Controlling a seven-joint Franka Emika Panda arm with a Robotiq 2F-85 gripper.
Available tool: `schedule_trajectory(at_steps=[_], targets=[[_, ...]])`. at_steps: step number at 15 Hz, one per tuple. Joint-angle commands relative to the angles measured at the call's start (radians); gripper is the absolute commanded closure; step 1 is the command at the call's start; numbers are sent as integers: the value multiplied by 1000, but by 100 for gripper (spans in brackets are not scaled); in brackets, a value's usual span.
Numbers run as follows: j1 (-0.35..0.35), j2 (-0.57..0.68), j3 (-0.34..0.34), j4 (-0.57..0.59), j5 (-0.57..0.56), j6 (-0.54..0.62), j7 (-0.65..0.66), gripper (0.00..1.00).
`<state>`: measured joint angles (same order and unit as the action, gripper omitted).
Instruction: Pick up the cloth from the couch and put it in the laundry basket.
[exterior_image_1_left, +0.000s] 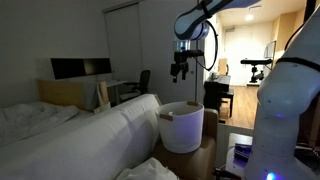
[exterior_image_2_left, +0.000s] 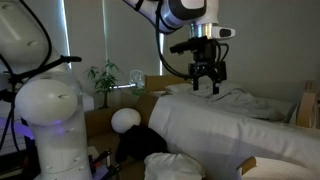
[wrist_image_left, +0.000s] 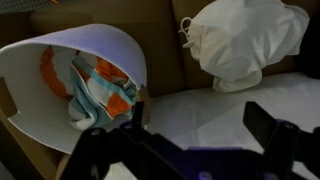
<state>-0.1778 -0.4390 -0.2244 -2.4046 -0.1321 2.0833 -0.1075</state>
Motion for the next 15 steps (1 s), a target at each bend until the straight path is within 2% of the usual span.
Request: schedule_trajectory(at_steps=[1, 4, 8, 11, 15], targets=[[-9, 1, 8, 2, 4, -2, -4, 0], [-9, 1, 8, 2, 4, -2, -4, 0], [48, 13, -17, -11, 153, -6, -71, 0], [90, 27, -5, -46, 236, 16, -100, 0], [135, 38, 47, -99, 288, 72, -64, 0]])
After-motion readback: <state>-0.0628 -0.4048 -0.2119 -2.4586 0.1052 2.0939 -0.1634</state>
